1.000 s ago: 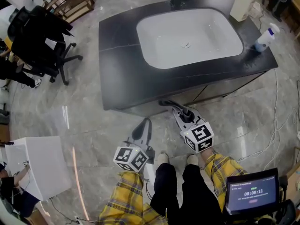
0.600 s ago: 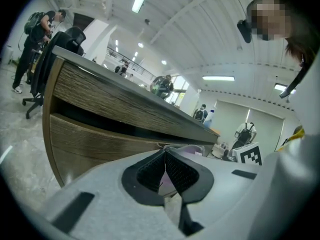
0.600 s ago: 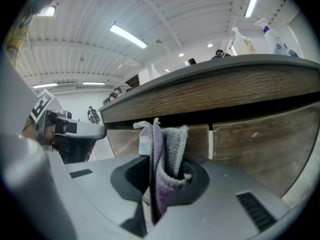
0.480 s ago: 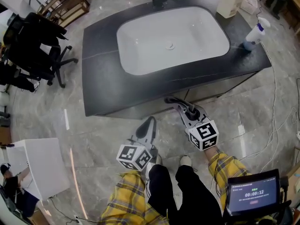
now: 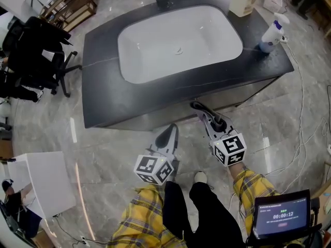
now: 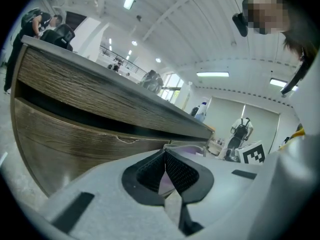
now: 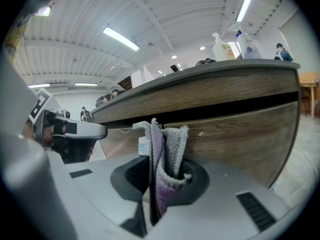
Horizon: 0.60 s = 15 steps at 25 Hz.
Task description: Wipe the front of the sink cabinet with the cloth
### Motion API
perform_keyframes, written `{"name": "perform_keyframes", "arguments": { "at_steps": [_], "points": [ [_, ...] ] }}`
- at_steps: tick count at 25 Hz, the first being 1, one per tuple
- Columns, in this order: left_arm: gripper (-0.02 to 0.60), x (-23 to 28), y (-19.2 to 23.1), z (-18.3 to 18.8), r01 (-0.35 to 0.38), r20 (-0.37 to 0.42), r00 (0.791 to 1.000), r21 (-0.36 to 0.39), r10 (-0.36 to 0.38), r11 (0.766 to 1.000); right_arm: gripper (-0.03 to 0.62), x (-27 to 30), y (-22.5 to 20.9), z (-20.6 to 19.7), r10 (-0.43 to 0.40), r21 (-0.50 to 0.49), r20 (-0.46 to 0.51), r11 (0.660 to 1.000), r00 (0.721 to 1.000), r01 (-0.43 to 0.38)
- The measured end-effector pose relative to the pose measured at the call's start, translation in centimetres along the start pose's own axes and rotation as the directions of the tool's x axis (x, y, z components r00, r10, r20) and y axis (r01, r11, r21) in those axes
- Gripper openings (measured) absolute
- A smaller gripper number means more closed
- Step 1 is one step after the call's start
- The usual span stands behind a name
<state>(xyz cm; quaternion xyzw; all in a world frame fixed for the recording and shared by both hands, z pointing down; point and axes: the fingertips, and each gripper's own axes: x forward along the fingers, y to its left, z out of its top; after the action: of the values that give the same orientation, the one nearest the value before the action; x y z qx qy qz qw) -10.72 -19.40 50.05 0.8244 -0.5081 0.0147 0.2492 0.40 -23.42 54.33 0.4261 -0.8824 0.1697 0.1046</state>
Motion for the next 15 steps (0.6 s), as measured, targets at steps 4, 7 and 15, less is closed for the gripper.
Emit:
{"name": "perform_keyframes", "arguments": {
  "at_steps": [4,7,15],
  "points": [
    [0.006,0.0,-0.9,-0.7,-0.012,-0.021,1.000,0.013,0.013,1.000,0.043,-1.5,0.7,0.3,0.029,0.023,0.023,0.999,0.999,-0.029],
    [0.006,-0.5,-0.8,-1.2,-0.032,-0.022,0.999,0.021,0.032,0.999,0.043,-2.1,2.4,0.2,0.063,0.034,0.033,0.997,0.998,-0.064],
    [0.006,-5.4,3.7,-1.3,-0.110,0.013,0.994,0.013,0.110,0.994,0.043,0.1,10.0,-1.8,0.170,0.047,0.006,0.984,0.985,-0.170]
  ]
}}
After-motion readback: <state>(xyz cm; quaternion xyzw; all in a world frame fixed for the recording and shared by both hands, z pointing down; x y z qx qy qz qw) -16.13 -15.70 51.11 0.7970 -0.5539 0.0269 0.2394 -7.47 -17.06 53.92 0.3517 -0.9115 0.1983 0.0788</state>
